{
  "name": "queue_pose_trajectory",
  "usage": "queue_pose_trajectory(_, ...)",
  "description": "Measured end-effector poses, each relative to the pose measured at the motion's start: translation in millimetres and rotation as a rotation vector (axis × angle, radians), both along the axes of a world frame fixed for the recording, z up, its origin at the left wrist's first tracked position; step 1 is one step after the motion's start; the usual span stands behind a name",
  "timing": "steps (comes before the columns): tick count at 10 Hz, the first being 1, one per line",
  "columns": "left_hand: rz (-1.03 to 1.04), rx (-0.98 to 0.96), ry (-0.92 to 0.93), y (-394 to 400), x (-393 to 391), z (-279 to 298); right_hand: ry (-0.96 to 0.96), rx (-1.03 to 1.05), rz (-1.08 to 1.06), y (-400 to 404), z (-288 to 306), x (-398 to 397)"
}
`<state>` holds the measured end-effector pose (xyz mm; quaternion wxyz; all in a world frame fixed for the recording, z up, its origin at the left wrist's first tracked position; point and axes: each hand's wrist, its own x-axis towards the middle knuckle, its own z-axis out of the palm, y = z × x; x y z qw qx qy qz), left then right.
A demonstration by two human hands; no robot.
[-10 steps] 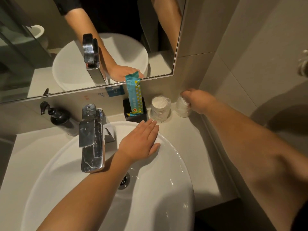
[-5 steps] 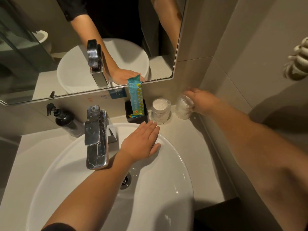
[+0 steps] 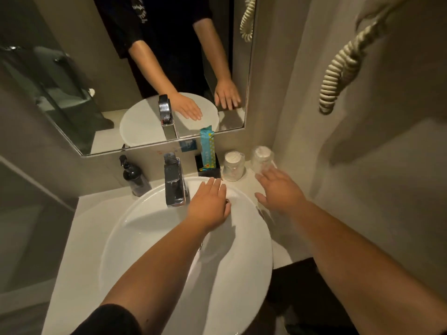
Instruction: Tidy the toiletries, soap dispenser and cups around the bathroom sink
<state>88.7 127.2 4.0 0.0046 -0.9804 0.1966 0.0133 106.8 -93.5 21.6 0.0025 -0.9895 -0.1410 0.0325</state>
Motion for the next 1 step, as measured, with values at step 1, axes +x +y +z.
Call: queue_pose_trajectory(1,0.038,-0.01,-0.017,4.1,-35.8,10.7,-0.018,0.012,0.039,13.6,5.2,-33.9)
